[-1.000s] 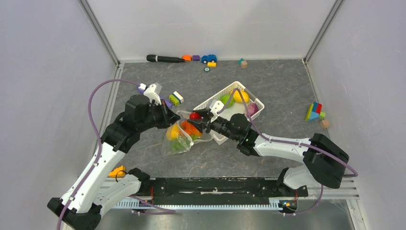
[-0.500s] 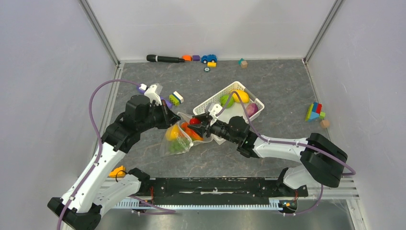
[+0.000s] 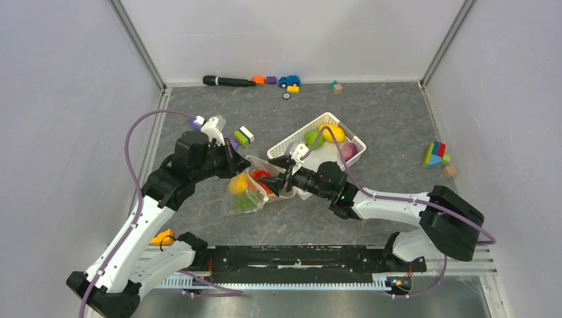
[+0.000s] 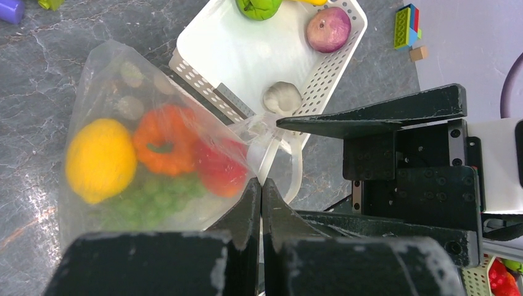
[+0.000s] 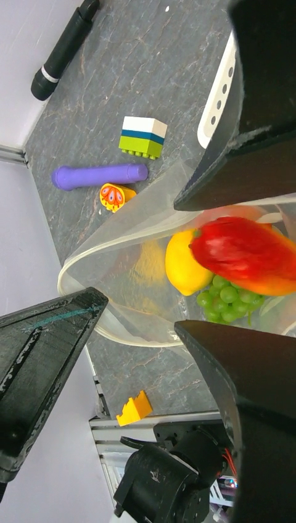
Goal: Place the food in the zip-top bag and seal the zipper
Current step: Place the fake fruit in the zipper food storage bag, then adjust the zipper food storage bag at the center of the board.
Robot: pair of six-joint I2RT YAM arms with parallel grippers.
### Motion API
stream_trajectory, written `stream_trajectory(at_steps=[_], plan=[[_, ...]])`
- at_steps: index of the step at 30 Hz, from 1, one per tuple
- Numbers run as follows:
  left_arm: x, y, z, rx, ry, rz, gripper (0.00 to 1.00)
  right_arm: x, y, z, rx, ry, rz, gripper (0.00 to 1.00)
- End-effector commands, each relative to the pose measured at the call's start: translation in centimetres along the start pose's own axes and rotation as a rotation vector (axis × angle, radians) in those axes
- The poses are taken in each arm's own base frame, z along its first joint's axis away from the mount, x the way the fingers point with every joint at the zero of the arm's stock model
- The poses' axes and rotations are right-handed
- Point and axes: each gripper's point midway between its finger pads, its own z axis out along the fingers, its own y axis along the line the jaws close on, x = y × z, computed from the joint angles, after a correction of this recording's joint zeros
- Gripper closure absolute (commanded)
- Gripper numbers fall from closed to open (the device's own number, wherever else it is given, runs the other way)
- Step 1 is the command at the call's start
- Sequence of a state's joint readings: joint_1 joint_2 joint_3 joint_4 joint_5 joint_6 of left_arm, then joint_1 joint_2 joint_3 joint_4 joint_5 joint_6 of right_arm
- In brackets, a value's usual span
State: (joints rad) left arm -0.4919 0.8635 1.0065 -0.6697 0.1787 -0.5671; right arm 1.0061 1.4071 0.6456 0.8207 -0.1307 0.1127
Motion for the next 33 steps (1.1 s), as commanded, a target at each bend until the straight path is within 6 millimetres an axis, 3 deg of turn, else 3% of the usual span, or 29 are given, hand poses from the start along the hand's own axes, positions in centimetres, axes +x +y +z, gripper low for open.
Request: stream_trajectory(at_steps=[1, 5, 11, 16, 19, 26, 33], plan=[[-1.4, -1.1, 0.0, 0.054, -0.051, 0.015, 0.98, -1.6, 0.9, -0.5, -0.029, -0.028, 0.027, 0.26], [-1.3, -1.1, 0.0, 0.053, -0.050, 0.014, 0.98, -2.3, 1.5, -1.4, -0.049, -0.030, 0.046, 0.15], [-1.5, -0.8, 0.0, 0.038, -0.058, 0.019, 0.98, -2.9, 0.5, -2.9, 0.000, 0.003, 0.061, 0.02], [-1.5, -0.8, 0.1, 0.034, -0.055, 0.019, 0.98, 0.5, -2.6, -5.1, 0.159, 0.150, 0.099, 0.02], [-1.5, -0.8, 0.1, 0.035, -0.054, 0.019, 0.98, 2.3, -3.1, -6.4, 0.173, 0.223, 0.129, 0.02], [-1.3, -0.9, 0.2, 0.042, -0.045, 0.019, 0.98, 4.9, -3.1, -8.1, 0.193, 0.287, 0.192, 0.12], [-1.4, -1.0, 0.1, 0.044, -0.046, 0.019, 0.98, 5.9, -3.3, -7.2, 0.206, 0.271, 0.263, 0.27]])
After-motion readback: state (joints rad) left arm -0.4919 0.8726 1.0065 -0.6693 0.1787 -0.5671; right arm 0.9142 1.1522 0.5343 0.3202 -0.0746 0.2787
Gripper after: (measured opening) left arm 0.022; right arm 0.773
